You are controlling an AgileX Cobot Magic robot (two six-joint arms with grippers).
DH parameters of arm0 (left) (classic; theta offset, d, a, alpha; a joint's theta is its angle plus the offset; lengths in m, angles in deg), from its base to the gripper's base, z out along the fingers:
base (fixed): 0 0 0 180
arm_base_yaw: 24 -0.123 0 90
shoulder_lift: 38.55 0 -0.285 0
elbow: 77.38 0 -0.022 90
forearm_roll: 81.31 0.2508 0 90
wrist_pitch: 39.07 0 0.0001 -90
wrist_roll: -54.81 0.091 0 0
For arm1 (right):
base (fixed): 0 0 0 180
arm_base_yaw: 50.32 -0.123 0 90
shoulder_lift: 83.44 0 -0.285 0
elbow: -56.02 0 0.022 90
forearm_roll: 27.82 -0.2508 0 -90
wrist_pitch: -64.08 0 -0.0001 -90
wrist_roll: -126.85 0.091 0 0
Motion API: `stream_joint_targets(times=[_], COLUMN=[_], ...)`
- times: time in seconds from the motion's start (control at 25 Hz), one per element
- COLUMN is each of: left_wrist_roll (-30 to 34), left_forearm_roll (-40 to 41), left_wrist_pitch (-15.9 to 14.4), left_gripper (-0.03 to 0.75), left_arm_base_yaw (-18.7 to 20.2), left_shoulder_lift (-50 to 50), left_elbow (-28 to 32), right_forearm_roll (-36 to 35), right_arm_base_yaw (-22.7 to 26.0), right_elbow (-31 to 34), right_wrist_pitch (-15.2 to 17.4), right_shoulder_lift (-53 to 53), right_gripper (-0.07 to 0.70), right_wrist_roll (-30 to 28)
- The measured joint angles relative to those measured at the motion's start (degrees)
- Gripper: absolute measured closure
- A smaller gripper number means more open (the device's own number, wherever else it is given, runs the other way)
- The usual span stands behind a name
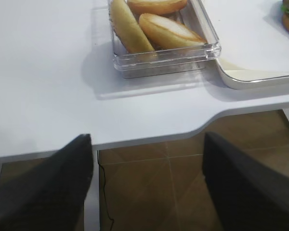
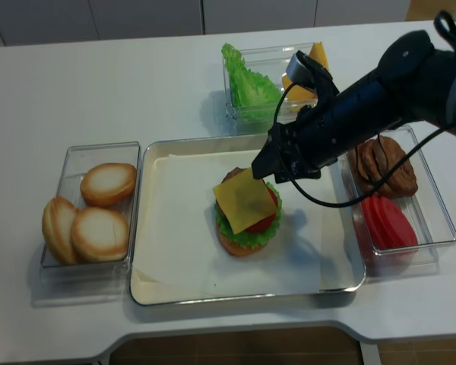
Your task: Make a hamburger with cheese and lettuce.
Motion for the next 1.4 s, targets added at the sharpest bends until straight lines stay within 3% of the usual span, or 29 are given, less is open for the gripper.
stream_joint_targets(times=[0.4, 0.88, 1.04, 1.4], left_wrist_roll=[0.00, 0.00, 0.00, 0.00], left_forearm_roll=[0.00, 0.00, 0.00, 0.00], left_wrist_pitch=[0.00, 0.00, 0.00, 0.00], left_gripper=[0.188, 0.188, 0.188, 0.188], left_arm_base_yaw=[0.00, 0.00, 0.00, 0.00], left_shoulder_lift=[0.00, 0.00, 0.00, 0.00], left_elbow=[0.00, 0.00, 0.00, 0.00], right_forearm_roll=[16.45, 36.24, 39.07, 40.75], right_arm_base_yaw=[0.00, 0.00, 0.00, 0.00], right_elbow=[0.00, 0.00, 0.00, 0.44], right_wrist_pitch=[1.18, 10.72, 13.77, 16.51], right_shoulder_lift=[-6.10, -11.61, -14.30, -20.05], right_gripper=[0.184, 0.184, 0.184, 0.210], right_wrist_roll=[12.50, 24.77, 25.68, 26.09])
